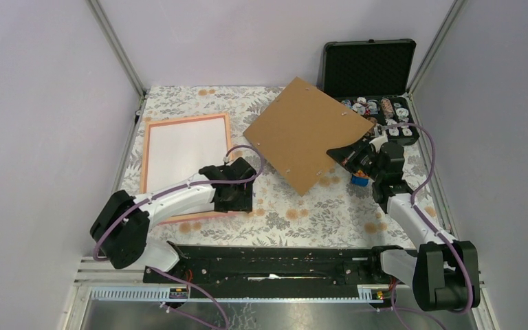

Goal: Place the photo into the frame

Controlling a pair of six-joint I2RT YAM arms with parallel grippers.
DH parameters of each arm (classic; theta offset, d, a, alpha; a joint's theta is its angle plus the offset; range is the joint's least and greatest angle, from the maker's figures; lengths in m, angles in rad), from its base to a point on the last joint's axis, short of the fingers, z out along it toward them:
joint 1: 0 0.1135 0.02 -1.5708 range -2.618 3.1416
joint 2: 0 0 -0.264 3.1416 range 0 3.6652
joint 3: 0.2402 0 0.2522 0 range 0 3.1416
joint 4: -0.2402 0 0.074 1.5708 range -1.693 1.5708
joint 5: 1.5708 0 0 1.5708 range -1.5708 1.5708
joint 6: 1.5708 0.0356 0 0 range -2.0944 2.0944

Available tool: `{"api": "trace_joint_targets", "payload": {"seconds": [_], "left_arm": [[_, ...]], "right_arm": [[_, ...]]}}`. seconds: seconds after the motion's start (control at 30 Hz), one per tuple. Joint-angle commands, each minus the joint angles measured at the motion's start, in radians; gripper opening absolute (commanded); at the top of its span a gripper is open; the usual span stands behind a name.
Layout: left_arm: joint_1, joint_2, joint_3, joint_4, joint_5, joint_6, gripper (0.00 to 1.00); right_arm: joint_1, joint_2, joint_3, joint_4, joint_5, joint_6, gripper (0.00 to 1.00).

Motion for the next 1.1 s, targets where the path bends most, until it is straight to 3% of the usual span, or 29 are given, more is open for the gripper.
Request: {"api": "trace_joint_targets", "payload": {"seconds": [0.0,0.53,0.83,1.07], "left_arm": [[0.009,0.012,0.007,0.113,-0.002,-0.023,0.73],[0.045,0.082,-0.015,0.234,0.044,-0.020,0.74],[0.063,-0.024,-0.063,0.209,-0.014,-0.039,0.78],[0.100,-0.010,-0.093,0.289,0.077,-0.036,0.78]], "right_arm": [[-0.015,-0.084,0.095,0.040,-0.058,-0.050,0.00],[-0.026,-0.113,0.160,-0.072,-0.054,-0.129,0.00],[-0.031,-0.119,0.164,-0.086,-0.054,-0.137,0.00],[-0.032,-0.122,0.167,-0.087,-0.056,-0.135,0.00]]}}
